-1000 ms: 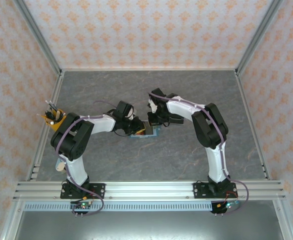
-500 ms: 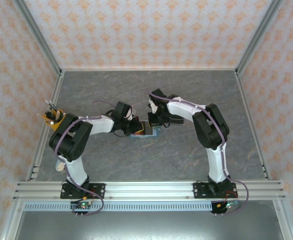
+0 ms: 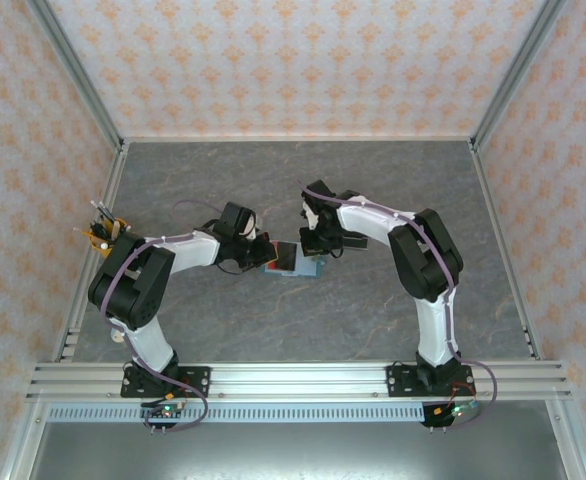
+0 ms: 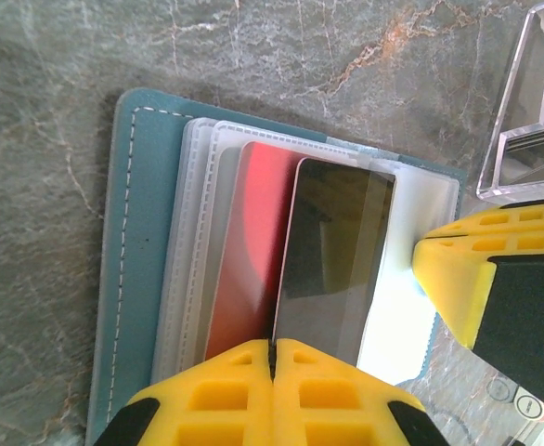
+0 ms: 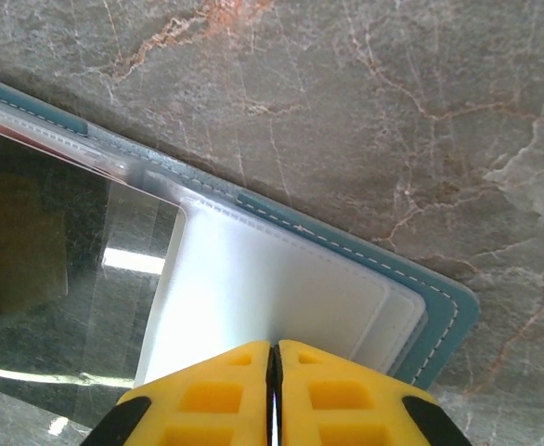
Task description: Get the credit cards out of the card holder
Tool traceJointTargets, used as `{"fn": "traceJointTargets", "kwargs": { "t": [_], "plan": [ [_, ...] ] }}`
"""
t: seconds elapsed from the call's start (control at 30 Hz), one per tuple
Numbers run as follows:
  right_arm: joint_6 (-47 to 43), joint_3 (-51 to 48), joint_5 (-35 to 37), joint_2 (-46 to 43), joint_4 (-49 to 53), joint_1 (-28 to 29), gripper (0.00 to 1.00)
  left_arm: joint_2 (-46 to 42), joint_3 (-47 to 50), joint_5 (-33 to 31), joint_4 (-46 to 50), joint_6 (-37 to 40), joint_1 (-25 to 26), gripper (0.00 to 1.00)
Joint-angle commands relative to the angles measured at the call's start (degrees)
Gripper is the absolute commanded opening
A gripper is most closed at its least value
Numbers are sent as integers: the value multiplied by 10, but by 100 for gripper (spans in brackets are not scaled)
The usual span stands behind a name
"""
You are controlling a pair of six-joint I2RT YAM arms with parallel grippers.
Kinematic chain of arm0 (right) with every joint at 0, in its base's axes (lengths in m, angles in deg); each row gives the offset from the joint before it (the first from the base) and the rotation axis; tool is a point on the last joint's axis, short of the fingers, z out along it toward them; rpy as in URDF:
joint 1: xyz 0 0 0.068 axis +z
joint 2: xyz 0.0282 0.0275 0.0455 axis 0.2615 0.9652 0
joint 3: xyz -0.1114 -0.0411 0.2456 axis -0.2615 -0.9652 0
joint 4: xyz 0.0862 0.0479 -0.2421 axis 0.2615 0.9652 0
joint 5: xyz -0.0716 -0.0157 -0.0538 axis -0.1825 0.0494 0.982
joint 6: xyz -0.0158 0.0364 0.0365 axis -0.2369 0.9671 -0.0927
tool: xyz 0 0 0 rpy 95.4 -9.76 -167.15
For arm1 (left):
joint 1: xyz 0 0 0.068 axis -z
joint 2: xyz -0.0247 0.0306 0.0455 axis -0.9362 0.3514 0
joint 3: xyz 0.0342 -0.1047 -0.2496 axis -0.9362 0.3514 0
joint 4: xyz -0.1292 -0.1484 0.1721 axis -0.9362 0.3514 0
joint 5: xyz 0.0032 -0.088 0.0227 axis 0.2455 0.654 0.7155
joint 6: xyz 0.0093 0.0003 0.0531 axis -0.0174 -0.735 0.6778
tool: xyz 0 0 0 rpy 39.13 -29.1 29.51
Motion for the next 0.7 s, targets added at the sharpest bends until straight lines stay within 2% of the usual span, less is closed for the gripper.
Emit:
{"fn": "traceJointTargets", "kwargs": {
  "t": [0.0, 0.23, 0.67],
  "plan": [
    [9, -11, -1, -15, 19, 1, 11, -15, 0, -12, 18, 13, -3, 0],
    [18, -29, -41, -57, -45, 2, 11, -13, 1, -14, 21, 13, -3, 0],
    [2, 24, -65, 27, -13, 8, 11, -12, 1, -11, 20, 9, -3, 0]
  ]
}}
